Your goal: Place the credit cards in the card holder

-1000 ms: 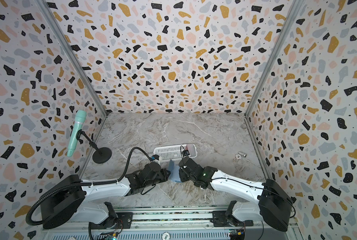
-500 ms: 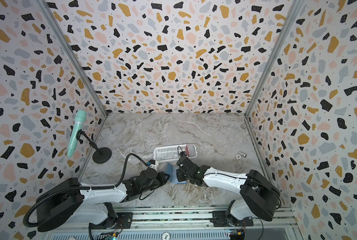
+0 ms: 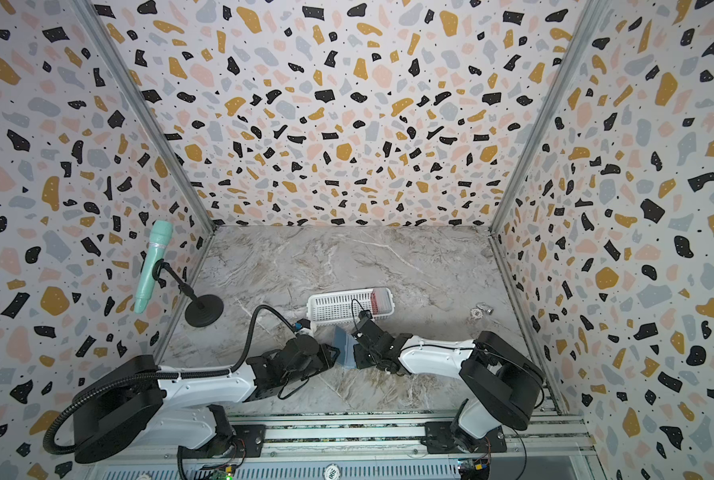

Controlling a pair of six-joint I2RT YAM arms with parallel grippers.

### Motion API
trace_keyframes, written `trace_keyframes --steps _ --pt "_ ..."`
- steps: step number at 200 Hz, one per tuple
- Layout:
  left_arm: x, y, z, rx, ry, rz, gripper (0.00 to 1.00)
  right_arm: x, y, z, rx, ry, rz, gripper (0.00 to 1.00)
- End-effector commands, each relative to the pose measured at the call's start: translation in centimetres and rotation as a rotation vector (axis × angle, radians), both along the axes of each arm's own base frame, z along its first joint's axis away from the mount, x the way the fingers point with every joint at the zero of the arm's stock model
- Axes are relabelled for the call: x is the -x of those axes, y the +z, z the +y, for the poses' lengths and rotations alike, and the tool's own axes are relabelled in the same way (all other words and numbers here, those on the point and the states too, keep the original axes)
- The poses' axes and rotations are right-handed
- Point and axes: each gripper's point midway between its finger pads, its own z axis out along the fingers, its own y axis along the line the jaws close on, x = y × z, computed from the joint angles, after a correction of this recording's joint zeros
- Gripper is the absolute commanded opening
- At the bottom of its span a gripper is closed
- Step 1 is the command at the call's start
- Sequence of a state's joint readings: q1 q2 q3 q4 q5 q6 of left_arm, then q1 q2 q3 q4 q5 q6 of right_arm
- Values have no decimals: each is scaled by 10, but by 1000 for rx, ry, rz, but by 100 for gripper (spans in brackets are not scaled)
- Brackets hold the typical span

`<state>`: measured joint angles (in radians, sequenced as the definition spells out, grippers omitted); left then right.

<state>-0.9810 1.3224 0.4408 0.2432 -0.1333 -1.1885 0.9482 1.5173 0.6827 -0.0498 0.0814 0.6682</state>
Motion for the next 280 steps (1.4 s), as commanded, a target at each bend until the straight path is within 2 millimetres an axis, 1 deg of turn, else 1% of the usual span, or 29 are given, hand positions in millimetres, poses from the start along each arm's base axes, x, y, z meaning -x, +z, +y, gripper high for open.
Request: trace_keyframes --steps 1,29,47,85,106,130,161,177,194,207,218,231,249,258,268,280 --pt "-7 -5 15 -129 3 -17 34 7 -15 -14 60 -1 26 13" --pt "-10 -15 26 -208 7 5 34 7 -14 -16 64 -2 21 13" --pt "-12 -18 28 -228 2 10 34 6 -11 -15 56 -2 15 13" --pt "-11 -23 25 -235 -15 25 28 1 15 2 -20 32 -24 13" --pt "-9 -24 21 -202 -24 31 25 -4 32 19 -98 66 -41 13" --pt "-7 -23 16 -171 -31 36 24 -8 41 37 -151 104 -42 13" --pt "-6 -22 14 -144 -36 37 23 -14 36 53 -161 132 -31 12" --pt "-5 -21 14 -134 -37 37 23 -15 33 58 -164 139 -25 11" --pt "-4 -20 14 -127 -37 36 23 -15 25 60 -157 143 -8 10" --pt "-4 -17 14 -124 -41 29 26 -13 18 60 -149 144 7 10" --pt "-3 -15 15 -135 -52 22 31 -12 12 58 -137 140 19 10" --pt "-5 -13 21 -180 -53 14 35 -10 6 56 -124 138 31 9" --pt "-10 -2 27 -204 -54 -10 37 -7 -3 52 -103 130 43 9" --pt "-12 4 26 -190 -62 -27 37 -5 -6 51 -97 129 49 10" --pt "-12 12 18 -152 -89 -45 36 -5 -8 49 -92 126 51 10" --pt "-11 16 9 -114 -115 -47 34 -4 -7 49 -94 125 50 10"
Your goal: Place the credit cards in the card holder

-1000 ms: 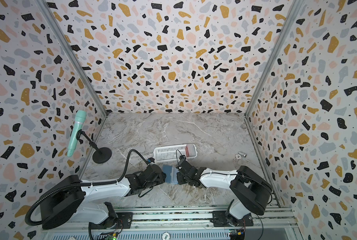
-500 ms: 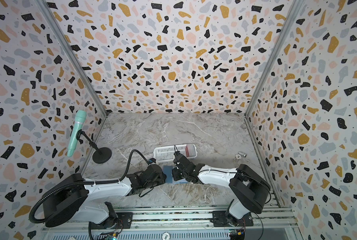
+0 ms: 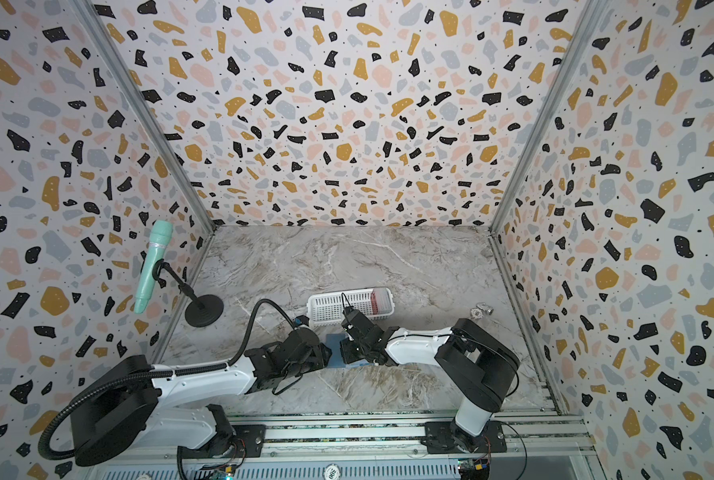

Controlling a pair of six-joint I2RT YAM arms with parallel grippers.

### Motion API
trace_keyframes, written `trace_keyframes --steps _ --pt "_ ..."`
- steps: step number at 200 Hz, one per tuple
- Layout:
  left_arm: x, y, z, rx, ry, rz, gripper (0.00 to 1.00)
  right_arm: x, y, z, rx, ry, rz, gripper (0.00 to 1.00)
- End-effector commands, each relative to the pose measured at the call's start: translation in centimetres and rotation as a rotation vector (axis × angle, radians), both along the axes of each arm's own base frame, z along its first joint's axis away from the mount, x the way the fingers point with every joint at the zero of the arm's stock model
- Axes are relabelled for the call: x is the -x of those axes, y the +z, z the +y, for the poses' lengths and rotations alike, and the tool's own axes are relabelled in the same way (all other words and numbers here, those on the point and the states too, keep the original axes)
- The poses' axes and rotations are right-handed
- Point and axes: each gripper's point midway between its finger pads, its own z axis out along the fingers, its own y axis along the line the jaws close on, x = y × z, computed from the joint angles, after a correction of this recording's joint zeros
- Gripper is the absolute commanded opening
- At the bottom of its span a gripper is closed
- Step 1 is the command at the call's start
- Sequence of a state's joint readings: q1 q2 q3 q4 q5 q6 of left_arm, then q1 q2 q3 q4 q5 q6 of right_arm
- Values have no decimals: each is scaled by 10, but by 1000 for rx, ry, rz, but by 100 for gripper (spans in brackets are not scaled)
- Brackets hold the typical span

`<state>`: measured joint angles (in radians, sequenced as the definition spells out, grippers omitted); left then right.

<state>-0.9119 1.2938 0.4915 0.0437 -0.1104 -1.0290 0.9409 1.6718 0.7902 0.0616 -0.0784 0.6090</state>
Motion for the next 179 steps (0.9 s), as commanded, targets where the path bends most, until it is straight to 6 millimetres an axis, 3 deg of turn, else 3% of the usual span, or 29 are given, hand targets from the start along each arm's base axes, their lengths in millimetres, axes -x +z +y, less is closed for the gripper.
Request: trace_keyframes --steps 1,33,90,123,154,179 --pt "-6 22 -17 59 -62 -43 34 3 -5 -3 14 -7 8 9" --pt "-4 23 -36 160 -100 -40 28 1 5 -1 -13 -11 -7 9" --pt "-5 4 -36 164 -81 -23 20 -2 28 1 -80 -12 -23 9" --pt "-4 -9 -28 129 -55 -4 18 -5 35 -8 -71 -35 -40 8" --pt "-2 -14 -28 137 -53 7 18 -5 28 -20 -44 -54 -28 8" --pt "-2 -13 -28 137 -54 6 18 0 10 -31 1 -63 1 8"
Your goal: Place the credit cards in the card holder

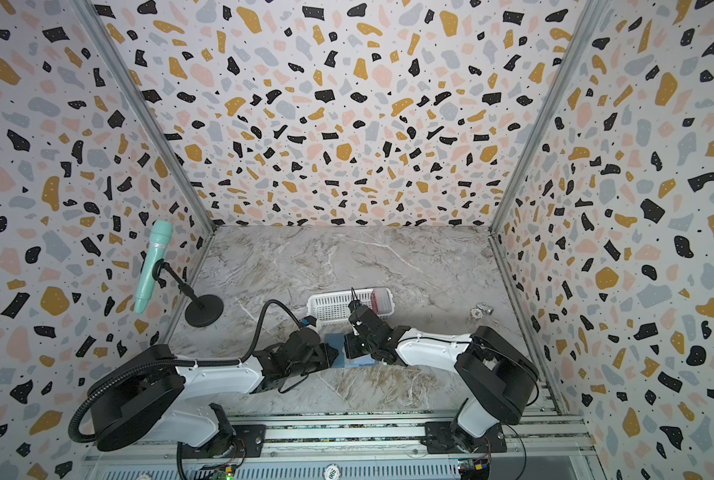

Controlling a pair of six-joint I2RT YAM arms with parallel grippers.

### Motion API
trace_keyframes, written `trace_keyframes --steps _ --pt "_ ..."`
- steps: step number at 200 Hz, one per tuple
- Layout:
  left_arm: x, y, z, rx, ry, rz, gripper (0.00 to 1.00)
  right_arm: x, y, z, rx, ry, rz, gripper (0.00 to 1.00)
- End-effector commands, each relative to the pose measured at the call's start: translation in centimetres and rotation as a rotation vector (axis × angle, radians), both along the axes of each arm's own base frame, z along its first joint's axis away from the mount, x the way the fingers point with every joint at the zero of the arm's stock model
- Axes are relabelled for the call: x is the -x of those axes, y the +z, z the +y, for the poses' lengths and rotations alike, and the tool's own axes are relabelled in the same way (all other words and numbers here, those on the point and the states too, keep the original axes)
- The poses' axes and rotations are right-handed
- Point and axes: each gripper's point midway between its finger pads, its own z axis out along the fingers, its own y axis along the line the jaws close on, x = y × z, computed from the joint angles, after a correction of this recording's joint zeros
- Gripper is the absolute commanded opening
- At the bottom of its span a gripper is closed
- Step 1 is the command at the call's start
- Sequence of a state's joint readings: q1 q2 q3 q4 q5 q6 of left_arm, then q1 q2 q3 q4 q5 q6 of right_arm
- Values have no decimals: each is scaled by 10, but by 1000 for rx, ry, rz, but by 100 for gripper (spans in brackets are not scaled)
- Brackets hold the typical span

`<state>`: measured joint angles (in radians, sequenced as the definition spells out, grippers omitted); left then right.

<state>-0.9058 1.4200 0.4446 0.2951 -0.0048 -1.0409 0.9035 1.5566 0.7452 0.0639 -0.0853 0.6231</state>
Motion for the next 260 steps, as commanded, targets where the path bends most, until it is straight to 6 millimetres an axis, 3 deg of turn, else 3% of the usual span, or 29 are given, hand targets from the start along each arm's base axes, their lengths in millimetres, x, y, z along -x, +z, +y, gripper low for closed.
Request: trace_keyframes --steps 1,52,93,125,203,229,260 --pt "-2 2 -2 22 7 -12 18 7 -18 -18 67 -21 36 8" --pt "2 -7 3 15 12 4 17 16 -47 -42 164 -63 74 8" --pt "10 -22 11 1 25 36 14 19 -56 -48 194 -62 87 7" --pt "10 -21 14 1 29 28 14 17 -51 -48 191 -66 75 7" --pt "-9 24 -29 107 -64 -64 15 9 -28 -29 113 -32 33 7" --pt "-10 20 -33 117 -67 -55 15 10 -29 -29 117 -26 38 7" --pt "-6 2 -31 98 -61 -9 15 11 -31 -30 123 -26 41 7"
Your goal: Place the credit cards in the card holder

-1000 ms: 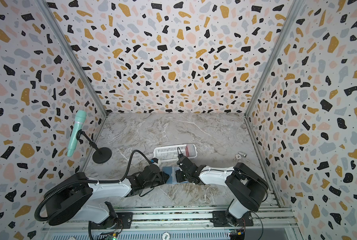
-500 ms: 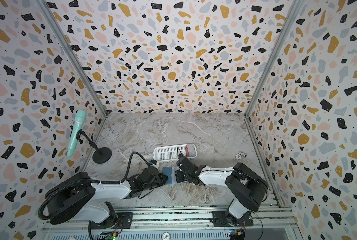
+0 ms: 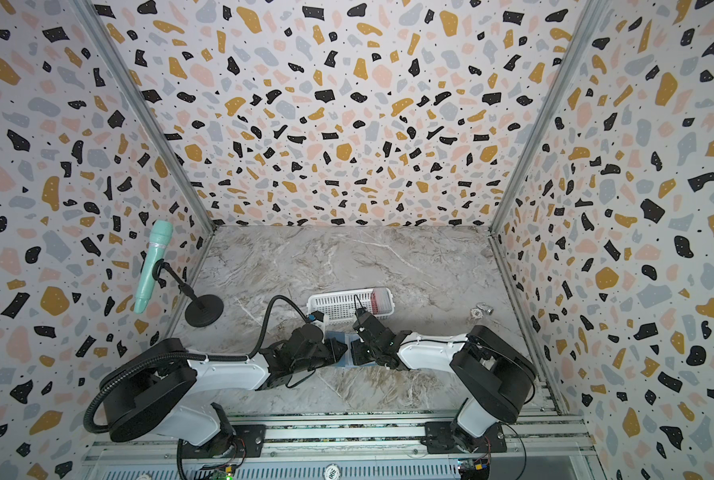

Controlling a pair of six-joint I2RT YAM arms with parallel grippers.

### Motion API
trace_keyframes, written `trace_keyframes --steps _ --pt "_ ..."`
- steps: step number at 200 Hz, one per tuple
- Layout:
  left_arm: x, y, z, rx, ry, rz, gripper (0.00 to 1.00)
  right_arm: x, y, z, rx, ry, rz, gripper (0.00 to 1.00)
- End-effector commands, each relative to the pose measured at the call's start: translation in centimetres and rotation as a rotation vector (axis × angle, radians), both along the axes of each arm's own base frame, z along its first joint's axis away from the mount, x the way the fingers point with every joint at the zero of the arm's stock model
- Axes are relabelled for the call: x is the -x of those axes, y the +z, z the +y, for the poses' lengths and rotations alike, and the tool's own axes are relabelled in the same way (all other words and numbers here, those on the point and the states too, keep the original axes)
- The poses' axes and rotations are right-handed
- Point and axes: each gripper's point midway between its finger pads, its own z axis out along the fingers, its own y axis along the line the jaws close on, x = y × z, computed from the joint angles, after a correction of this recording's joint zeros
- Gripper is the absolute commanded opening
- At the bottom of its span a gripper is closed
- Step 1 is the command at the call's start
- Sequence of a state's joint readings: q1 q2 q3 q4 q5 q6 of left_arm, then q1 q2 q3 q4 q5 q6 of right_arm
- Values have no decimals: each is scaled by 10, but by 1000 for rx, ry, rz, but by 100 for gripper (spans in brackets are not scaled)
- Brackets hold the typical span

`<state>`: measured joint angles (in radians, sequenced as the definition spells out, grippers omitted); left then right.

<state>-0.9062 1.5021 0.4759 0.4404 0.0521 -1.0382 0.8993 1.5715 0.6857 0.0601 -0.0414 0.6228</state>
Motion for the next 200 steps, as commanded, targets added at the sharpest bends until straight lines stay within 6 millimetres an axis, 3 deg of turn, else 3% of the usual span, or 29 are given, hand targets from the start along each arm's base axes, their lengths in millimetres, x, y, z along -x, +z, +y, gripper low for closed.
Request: trace_keyframes --steps 1,68,132,200 --pt "3 -9 -3 0 -18 22 15 5 -3 -7 39 6 20 7" --pt "8 -31 14 -87 24 67 15 5 -6 -10 49 0 20 7" --pt "5 -19 11 -60 19 34 15 4 -2 -9 40 3 11 7" --pt "2 -7 9 -32 17 0 15 -7 28 -1 -17 -1 -58 7"
